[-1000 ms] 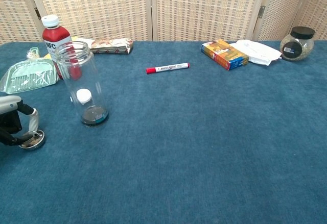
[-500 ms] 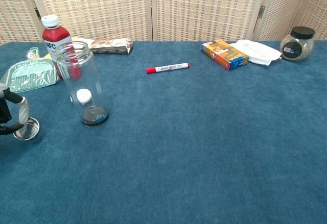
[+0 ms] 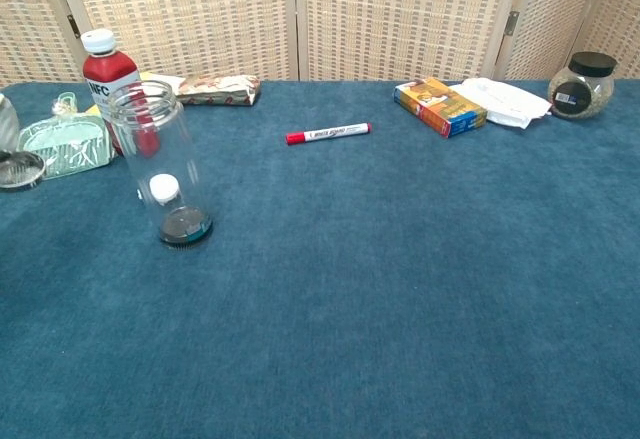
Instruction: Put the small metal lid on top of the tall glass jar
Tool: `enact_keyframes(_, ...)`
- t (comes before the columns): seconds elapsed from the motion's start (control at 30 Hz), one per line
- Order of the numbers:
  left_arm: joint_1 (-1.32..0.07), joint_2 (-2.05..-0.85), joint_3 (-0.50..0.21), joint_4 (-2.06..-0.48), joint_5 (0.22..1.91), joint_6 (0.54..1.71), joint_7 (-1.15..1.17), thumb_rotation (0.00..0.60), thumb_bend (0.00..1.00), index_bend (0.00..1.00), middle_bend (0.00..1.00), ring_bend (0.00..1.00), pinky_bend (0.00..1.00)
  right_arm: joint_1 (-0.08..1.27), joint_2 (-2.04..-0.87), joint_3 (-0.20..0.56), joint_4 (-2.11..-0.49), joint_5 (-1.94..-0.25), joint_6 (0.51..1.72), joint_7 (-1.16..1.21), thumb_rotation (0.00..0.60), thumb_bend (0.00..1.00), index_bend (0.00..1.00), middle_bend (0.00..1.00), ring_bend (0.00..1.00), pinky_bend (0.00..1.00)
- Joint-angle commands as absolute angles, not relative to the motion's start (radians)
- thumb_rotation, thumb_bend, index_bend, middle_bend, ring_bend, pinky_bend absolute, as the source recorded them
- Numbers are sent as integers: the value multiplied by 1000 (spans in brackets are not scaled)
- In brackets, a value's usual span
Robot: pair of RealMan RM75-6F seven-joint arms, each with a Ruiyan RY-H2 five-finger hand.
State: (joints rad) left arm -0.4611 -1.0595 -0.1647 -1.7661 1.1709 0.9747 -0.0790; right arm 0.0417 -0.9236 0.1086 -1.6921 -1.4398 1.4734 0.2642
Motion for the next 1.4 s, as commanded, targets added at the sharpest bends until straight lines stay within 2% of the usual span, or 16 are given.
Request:
enact_keyframes(0.03,-472,-997,-206,-1811,1187,960,-164,600,470,608,1000,1000,1000,43,-924,108,-1694,-1441,1472,263,600,228,262,341,222,333)
enact_keyframes(0.23,-495,-950,-244,-1828,1208,937,-256,600,474,607,1000,1000,1000,45,-920,110,-1700,-1443,1474,257,600,228,262,341,222,333)
enact_keyframes(0.63,-564,-949,-298,-1820,1212,889,-361,600,474,607,1000,1000,1000,46,-895,121,-1729,-1450,1495,232,600,228,262,342,222,333)
enact_keyframes(0.83,-599,-959,-302,-1825,1218,853,-383,600,474,606,1000,1000,1000,41,-917,138,-1716,-1455,1542,226,600,226,262,341,222,333)
enact_keyframes(1.4,-682,-1024,-288,-1796,1194,786,-359,600,474,605,1000,1000,1000,35,-910,128,-1716,-1444,1528,224,600,226,262,341,221,333)
